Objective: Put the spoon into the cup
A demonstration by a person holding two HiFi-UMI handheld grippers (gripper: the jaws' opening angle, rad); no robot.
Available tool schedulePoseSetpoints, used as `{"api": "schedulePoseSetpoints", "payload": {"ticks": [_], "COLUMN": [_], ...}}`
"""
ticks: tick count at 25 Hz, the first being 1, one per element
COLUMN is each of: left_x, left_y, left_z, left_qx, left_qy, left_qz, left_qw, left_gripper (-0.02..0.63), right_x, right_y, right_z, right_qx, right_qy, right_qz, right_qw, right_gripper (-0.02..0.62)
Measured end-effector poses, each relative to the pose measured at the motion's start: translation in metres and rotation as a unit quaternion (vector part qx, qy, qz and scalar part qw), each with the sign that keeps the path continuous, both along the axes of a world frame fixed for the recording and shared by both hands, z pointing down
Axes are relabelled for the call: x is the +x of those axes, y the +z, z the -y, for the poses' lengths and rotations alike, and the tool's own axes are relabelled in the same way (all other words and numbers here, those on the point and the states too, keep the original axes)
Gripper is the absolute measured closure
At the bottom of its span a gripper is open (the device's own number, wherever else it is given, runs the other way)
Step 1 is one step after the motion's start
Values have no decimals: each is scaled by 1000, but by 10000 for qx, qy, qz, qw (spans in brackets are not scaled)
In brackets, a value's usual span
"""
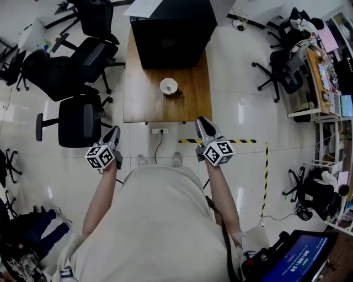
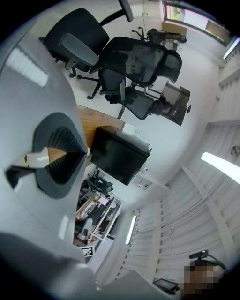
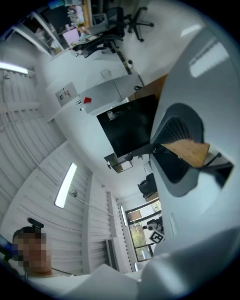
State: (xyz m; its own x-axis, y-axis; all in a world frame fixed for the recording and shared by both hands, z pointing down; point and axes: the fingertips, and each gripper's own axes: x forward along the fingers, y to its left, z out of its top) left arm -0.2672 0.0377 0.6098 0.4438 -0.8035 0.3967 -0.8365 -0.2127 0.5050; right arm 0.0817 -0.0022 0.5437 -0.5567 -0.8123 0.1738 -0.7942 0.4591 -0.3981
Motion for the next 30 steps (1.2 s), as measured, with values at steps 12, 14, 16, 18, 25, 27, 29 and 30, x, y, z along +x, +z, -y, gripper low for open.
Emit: {"api": "schedulePoseSetpoints", "payload": {"ticks": [12,14,16,18,25,27,29,30], "left_x": [15,25,37,53,95,104,116,123], "left_y": [9,12,14,15,14,15,15,16], "left_z": [-13,-17,-22,-26,-32,-32,-34,-35], "left_qx": [60,44,23,9,-2,-3,5,-5], "left_qy": [-22,49,132,262,353,342,334,327], "left_qz": [-34,-37,-54,-82,133,241,317,346], "left_qw": [10000,10000,9999,9996,9993,9991,9989,9989], "left_gripper": [603,603,603,603,606,606,606,606], "right_x": [58,59,60,63,67,70,76,79], "right_y": [46,48,50,50,44,45,47,48], "right_z": [-17,-16,-14,-16,-25,-29,-33,-36], "right_qx": [-270,-248,-224,-199,-10,23,49,67], "right_qy": [519,512,489,464,169,89,-5,-57], "right_qz": [-693,-681,-654,-634,-563,-564,-536,-503], "right_qw": [9959,9961,9964,9967,9983,9984,9986,9987], "right_gripper": [531,531,531,531,511,495,482,482]}}
